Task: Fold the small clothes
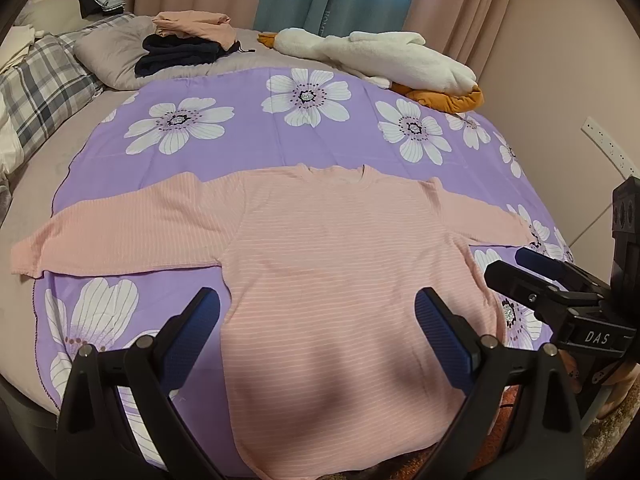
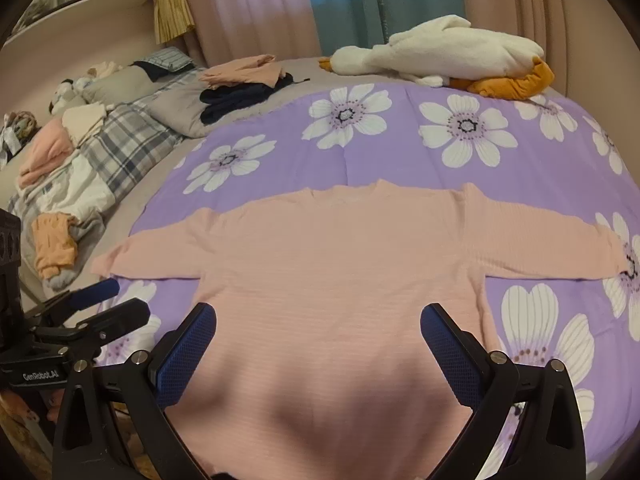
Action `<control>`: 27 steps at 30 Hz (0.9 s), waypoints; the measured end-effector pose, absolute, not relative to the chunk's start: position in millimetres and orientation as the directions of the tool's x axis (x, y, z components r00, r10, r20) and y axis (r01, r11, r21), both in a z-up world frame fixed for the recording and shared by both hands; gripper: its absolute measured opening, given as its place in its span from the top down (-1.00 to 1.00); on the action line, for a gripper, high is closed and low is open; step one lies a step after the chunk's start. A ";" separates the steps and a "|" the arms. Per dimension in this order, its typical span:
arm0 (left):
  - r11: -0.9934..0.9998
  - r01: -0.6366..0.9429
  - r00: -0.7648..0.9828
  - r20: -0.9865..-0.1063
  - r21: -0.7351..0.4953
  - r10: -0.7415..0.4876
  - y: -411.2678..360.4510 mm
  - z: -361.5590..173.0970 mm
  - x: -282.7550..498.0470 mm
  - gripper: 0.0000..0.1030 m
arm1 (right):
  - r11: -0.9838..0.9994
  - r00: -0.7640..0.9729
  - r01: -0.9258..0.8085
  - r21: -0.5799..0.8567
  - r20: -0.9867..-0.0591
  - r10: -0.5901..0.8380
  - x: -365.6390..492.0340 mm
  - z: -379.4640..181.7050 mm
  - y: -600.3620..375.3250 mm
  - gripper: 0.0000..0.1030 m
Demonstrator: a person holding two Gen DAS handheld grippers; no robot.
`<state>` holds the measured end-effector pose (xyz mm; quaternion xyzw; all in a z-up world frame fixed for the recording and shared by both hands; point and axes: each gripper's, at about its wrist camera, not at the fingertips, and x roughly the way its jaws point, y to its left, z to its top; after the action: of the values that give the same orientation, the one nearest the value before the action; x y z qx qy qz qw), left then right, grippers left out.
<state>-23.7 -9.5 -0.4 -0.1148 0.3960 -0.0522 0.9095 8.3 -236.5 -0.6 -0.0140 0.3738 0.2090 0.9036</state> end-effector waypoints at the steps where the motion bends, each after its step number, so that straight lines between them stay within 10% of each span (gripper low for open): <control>1: 0.968 0.004 0.681 -0.708 -0.250 -0.186 -9.5 -0.4 -23.7 -0.90 | 0.912 0.634 -0.388 0.131 -0.681 0.367 8.2 -0.7 -236.4 -0.98; 27: 0.967 0.013 0.663 -0.721 -0.256 -0.200 -9.4 -9.2 -18.9 -0.90 | 0.902 0.615 -0.381 0.204 -0.673 0.412 5.9 -0.1 -239.3 -0.96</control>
<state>-18.9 -9.4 -9.2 -0.1149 0.4063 -0.0590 0.9046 5.9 -239.3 -0.1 0.0206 0.3795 0.2206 0.8983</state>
